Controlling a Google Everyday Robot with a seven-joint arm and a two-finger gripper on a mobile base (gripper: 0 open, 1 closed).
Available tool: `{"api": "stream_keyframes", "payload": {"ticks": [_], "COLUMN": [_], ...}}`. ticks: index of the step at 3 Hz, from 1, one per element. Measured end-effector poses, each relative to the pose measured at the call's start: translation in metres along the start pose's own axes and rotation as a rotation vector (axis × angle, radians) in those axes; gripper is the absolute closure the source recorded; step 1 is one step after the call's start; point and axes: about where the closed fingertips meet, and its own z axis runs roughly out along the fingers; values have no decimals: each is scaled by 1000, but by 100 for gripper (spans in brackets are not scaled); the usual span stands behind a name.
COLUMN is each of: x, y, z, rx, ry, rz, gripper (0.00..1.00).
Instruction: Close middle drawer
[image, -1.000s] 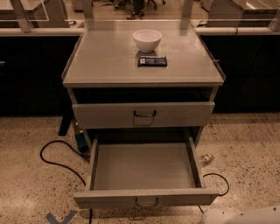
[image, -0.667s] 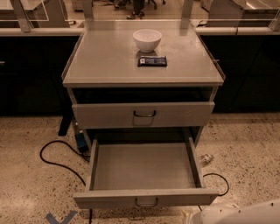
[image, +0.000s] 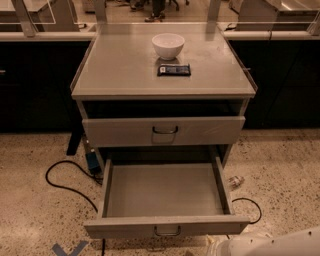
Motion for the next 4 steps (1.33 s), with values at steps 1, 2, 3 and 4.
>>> {"api": "stream_keyframes", "payload": {"ticks": [1,2,3,4], "x": [-7,-22,-59,-59], "y": [-23,-45,-92,-92], "z": [10,9,-1,-1], "rx": [21,64,159,159], "ry": [3,-10,-38,-38], "rz": [-12,-13,-3,-3], "gripper": [0,0,0,0]}}
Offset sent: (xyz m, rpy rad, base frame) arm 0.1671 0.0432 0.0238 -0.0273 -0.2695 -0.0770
